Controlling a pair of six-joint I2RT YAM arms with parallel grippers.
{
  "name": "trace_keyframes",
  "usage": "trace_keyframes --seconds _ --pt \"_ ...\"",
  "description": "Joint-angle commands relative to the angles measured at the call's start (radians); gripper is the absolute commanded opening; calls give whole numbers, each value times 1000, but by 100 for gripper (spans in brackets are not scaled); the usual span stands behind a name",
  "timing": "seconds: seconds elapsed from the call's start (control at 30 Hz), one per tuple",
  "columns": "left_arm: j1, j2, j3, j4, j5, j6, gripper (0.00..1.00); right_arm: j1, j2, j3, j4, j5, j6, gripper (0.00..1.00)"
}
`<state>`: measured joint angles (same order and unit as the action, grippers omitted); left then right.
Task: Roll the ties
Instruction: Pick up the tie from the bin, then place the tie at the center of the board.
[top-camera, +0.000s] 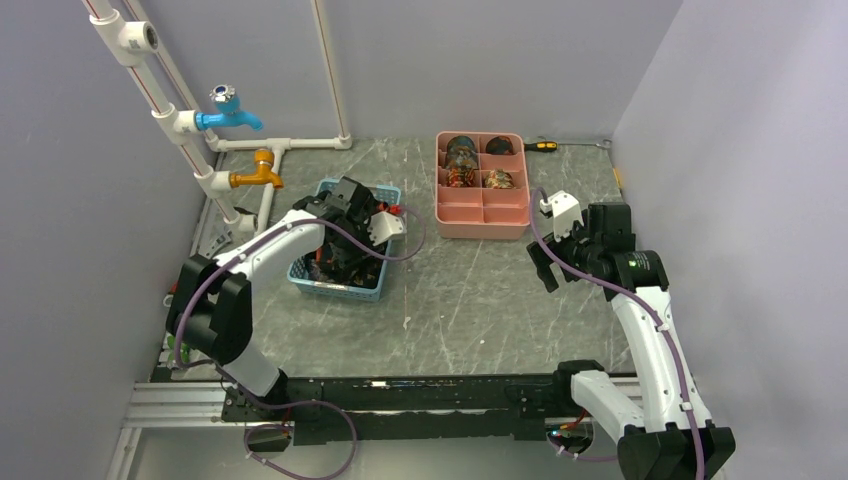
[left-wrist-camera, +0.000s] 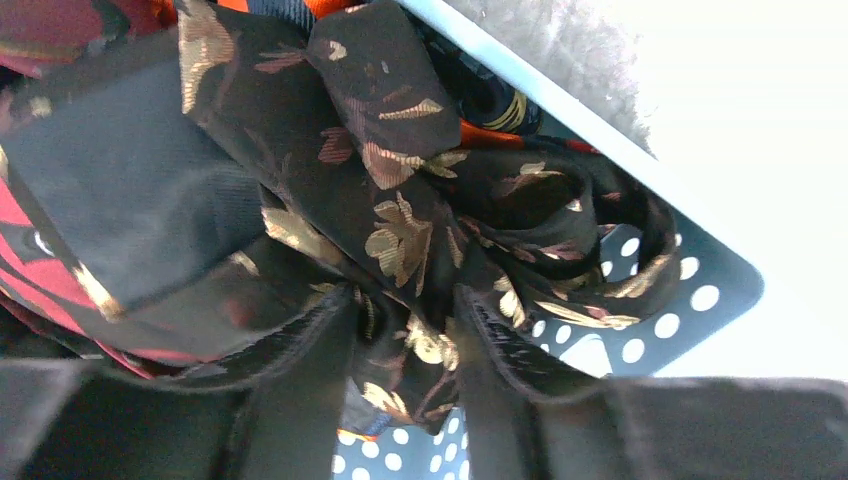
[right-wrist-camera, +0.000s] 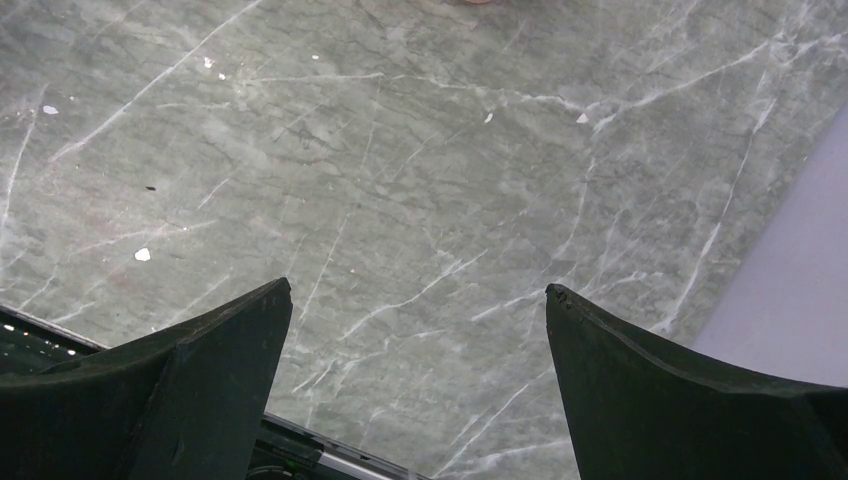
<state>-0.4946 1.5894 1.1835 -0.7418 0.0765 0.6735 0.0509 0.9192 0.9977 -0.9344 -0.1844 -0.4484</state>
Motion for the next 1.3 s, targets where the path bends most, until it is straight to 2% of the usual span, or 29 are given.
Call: trace_keyframes --seconds 0.0,0.07,0.1,0.43,0.6,0.83,1.07,1.27 --pt "-4 15 18 16 26 -4 34 -4 -4 27 17 3 1 100" --pt "-4 -4 43 -17 57 -16 5 -3 -5 30 15 7 -1 100" --pt "-3 -19 60 -37 71 -25 0 -4 -6 32 16 9 0 100" --pt "38 -225 282 -204 190 -84 0 -4 -13 72 16 -25 -3 100" --pt "61 -255 427 -251 197 -104 0 -4 -22 104 31 -125 -8 100" --pt "83 -231 744 -271 221 -194 0 -1 -6 166 73 -335 28 100" --pt "74 -193 984 -189 412 -350 0 31 -4 199 248 -520 132 100" --pt "23 -187 1088 8 461 -450 0 60 39 261 293 -448 153 100"
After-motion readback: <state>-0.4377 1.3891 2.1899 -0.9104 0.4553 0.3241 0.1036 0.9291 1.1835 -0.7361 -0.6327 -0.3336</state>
